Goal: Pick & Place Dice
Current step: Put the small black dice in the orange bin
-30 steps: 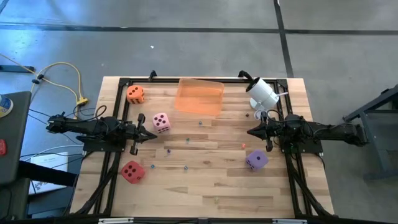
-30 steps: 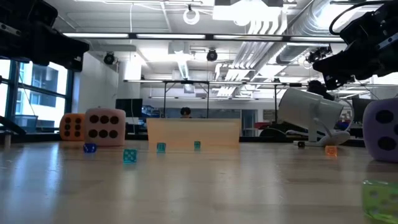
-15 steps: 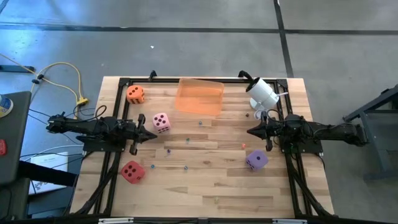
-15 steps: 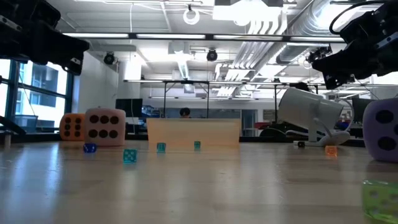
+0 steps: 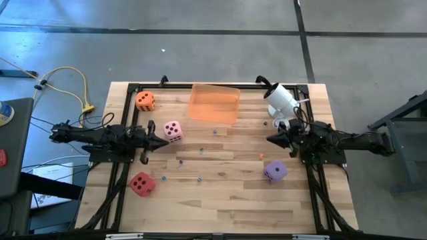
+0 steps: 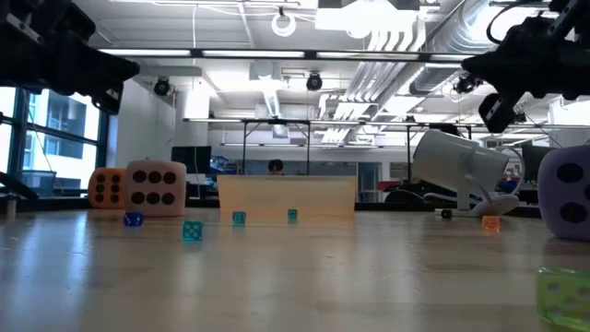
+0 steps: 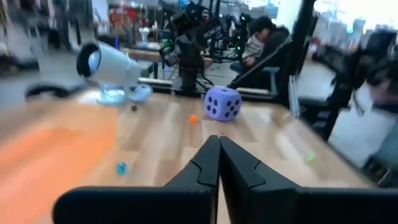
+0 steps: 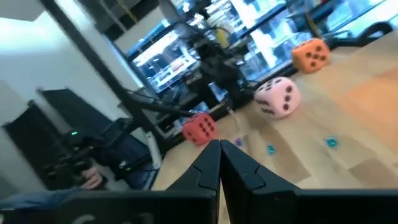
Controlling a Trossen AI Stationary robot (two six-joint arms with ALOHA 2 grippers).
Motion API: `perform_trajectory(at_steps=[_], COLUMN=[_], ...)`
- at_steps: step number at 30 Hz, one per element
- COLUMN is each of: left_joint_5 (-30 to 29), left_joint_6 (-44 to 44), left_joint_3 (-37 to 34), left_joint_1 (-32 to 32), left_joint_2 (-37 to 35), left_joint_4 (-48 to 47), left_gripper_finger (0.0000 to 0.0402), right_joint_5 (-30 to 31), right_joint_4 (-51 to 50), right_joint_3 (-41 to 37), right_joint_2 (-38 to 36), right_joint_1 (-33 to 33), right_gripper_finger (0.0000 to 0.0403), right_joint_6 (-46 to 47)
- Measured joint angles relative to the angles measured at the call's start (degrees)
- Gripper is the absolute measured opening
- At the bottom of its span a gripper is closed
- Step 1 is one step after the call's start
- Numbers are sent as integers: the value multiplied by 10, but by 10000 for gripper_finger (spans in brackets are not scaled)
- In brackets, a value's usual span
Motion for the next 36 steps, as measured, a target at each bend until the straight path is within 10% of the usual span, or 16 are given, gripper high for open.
perform_trajectory(at_steps=[10,17,25,36], left_joint_5=[0,1,28,0], left_joint_6=[-40,-60,-80,-10], left_joint_3=[0,0,0,0], left_joint_1=[-2,-11,-11,-11], left_joint_2=[0,0,0,0], left_joint_4=[15,14,13,20], left_gripper_finger=[1,1,1,1], right_joint_5=[-52,119,333,330], right_joint_4=[100,-132,-469,-533], right_joint_3=[118,301,431,432], right_joint_2=[23,144,323,474], right_joint_1=[34,75,92,27], right_gripper_finger=[1,1,1,52], right_joint_6=[-120,-242,-83,26])
